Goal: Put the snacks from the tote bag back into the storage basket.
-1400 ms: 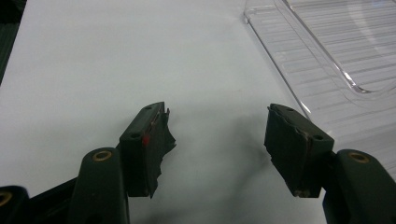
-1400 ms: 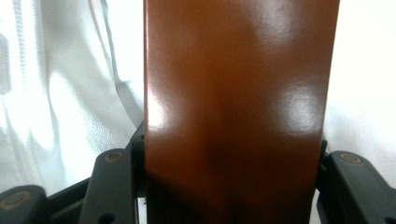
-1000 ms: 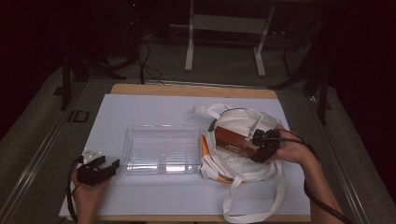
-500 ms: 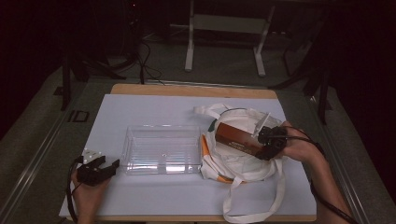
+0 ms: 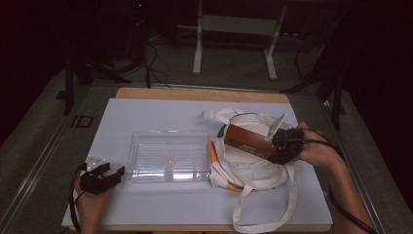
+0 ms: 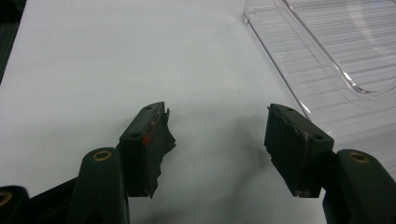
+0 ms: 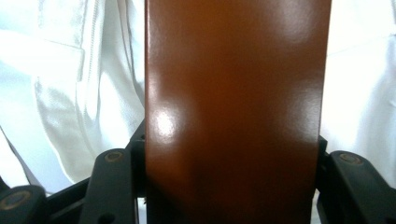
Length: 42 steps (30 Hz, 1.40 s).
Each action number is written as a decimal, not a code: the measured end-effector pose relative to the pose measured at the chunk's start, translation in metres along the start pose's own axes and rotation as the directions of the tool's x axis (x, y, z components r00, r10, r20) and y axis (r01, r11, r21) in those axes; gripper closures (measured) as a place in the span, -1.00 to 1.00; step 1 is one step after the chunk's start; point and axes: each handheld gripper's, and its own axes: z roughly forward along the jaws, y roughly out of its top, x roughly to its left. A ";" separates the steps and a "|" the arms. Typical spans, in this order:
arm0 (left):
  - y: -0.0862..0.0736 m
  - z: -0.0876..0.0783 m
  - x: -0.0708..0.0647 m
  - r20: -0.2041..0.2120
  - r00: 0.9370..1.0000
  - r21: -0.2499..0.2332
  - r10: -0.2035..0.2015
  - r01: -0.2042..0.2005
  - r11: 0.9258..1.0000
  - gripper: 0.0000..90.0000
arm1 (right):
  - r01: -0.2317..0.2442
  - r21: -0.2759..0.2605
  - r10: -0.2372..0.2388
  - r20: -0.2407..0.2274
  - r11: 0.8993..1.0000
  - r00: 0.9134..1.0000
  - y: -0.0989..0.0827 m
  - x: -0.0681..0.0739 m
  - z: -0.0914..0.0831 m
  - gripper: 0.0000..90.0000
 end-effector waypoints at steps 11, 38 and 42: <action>0.000 0.000 0.000 -0.002 1.000 0.002 0.002 -0.002 1.000 -0.13 | 0.005 -0.012 -0.005 -0.013 1.000 1.000 0.002 0.000 -0.015 -0.04; 0.000 0.000 0.000 0.000 1.000 -0.001 -0.001 0.001 1.000 -0.13 | 0.066 -0.060 -0.067 -0.027 0.996 0.997 0.025 0.013 -0.018 -0.04; 0.000 0.000 0.000 0.000 1.000 -0.001 -0.001 0.001 1.000 -0.13 | 0.077 -0.066 -0.079 -0.030 0.995 0.996 0.031 0.015 -0.017 -0.04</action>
